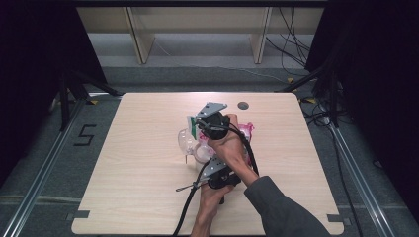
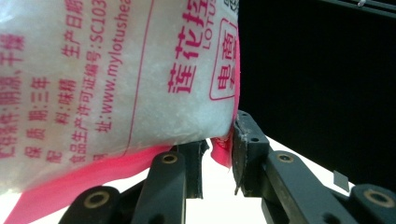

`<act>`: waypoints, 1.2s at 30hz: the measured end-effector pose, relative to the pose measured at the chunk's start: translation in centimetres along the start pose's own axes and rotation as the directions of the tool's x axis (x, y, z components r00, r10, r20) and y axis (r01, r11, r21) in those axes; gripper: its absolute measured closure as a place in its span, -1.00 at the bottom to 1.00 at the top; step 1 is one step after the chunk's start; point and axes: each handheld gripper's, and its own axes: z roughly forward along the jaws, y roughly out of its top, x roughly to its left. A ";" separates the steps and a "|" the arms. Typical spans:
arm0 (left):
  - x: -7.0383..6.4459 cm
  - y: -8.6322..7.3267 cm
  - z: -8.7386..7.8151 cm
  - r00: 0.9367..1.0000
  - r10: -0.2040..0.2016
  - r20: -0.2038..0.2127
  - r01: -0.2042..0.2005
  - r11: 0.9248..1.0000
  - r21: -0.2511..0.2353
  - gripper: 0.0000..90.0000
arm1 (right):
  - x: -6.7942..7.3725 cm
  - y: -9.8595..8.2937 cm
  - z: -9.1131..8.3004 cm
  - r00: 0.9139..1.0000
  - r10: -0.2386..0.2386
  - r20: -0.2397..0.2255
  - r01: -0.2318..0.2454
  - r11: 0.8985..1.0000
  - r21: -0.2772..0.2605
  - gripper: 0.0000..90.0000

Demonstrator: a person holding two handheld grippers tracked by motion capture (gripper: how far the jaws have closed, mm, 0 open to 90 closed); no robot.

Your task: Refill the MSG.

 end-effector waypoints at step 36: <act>0.0 0.2 0.0 1.000 0.002 0.006 -0.002 1.000 -0.002 0.67 | 0.1 0.0 0.4 1.000 0.010 0.012 -0.010 1.000 -0.005 1.00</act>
